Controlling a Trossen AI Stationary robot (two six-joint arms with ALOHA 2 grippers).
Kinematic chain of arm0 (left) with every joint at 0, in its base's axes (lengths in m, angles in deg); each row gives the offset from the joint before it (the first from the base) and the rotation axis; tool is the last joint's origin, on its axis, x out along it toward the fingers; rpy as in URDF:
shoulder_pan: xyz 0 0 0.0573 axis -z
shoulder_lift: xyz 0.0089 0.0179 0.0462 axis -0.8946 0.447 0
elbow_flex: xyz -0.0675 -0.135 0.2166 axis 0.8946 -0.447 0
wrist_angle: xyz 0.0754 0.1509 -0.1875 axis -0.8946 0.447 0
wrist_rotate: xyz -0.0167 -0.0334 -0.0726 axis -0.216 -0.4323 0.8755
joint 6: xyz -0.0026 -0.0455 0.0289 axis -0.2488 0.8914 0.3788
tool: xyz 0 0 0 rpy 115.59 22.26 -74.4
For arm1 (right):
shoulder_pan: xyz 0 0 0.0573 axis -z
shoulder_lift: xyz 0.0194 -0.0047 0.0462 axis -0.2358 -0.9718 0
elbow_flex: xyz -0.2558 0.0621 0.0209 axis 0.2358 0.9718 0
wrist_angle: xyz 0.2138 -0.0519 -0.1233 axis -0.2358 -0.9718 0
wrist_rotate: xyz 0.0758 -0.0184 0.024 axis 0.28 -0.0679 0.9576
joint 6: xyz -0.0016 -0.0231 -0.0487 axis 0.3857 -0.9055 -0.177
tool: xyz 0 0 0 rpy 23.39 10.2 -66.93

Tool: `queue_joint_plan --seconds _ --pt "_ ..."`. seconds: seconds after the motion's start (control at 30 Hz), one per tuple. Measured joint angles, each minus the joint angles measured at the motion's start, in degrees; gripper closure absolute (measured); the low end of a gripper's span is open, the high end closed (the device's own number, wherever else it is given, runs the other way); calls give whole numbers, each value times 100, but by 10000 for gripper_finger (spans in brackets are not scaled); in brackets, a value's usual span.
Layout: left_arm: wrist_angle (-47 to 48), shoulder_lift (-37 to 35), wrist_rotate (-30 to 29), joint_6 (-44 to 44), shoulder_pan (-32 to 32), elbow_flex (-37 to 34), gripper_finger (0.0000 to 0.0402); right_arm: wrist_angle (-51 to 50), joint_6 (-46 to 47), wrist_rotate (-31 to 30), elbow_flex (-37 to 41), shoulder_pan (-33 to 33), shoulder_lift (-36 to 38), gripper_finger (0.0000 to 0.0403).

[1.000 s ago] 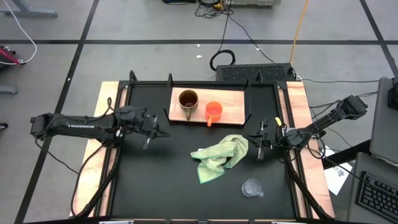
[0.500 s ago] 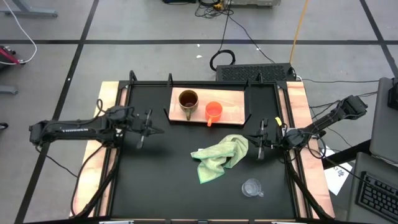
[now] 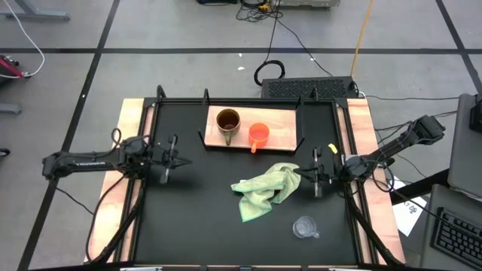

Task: Stack small to large cups/mugs on shelf
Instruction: Put the transparent mug on the shelf

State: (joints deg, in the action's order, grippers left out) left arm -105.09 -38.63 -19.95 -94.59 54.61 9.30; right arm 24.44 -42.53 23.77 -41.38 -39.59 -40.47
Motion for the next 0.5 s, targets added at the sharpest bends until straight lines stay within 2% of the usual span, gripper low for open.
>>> queue_joint_plan --seconds 0.5 --pt "-42 -5 380 379 0 -127 397 43 0 77 2 0 0 403"
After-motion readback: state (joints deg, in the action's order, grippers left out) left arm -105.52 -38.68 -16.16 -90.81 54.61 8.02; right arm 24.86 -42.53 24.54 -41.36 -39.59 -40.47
